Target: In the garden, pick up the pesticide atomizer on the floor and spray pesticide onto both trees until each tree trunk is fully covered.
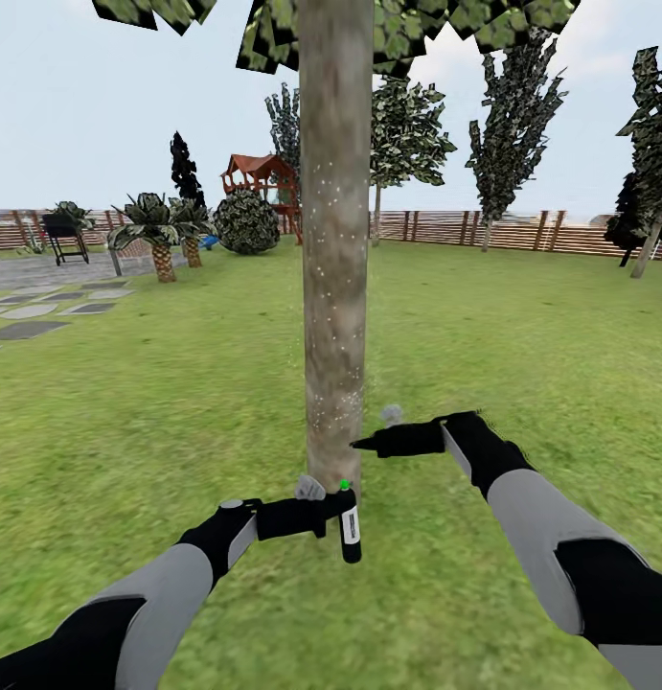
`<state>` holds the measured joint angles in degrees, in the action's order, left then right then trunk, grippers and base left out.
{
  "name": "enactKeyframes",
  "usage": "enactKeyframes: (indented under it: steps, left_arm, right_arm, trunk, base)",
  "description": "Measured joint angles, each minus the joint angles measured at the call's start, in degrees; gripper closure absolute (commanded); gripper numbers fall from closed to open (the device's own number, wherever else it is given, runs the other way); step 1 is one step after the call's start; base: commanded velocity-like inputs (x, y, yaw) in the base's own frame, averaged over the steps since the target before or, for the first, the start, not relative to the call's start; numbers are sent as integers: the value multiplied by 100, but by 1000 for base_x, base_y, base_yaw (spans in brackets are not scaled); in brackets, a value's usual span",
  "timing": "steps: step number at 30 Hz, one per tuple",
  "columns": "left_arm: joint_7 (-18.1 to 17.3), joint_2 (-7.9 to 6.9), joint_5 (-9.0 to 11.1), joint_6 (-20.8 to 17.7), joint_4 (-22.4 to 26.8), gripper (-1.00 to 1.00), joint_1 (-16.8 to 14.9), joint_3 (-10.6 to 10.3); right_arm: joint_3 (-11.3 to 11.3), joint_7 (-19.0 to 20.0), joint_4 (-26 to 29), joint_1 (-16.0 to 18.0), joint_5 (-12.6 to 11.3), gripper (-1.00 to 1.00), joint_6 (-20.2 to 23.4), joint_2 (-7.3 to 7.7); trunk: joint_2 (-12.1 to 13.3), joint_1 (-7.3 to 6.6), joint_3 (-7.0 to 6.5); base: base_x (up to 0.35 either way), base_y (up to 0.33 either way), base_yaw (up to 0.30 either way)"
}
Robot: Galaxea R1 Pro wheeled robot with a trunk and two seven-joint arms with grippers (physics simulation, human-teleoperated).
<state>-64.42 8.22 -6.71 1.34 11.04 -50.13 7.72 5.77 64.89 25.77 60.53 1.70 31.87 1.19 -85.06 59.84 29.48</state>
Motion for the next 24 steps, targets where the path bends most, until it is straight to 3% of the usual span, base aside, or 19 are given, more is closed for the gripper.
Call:
enactKeyframes:
  steps: [6,22,24]
  left_arm:
    - [0,0,0,0,0,100,-1,25]
    - [-8,0,9,7,6,100,-1,28]
    - [-9,0,10,8,7,100,2,128]
  right_arm:
    - [29,-40,-544,-1,37,100,-29,-142]
    - [26,-71,-966,-61,52,100,-165,-198]
    - [26,-73,-973,-61,52,100,-173,-198]
  trunk:
    - [0,0,0]
    - [0,0,0]
    - [0,0,0]
  base:
    - [0,0,0]
    - [0,0,0]
    - [0,0,0]
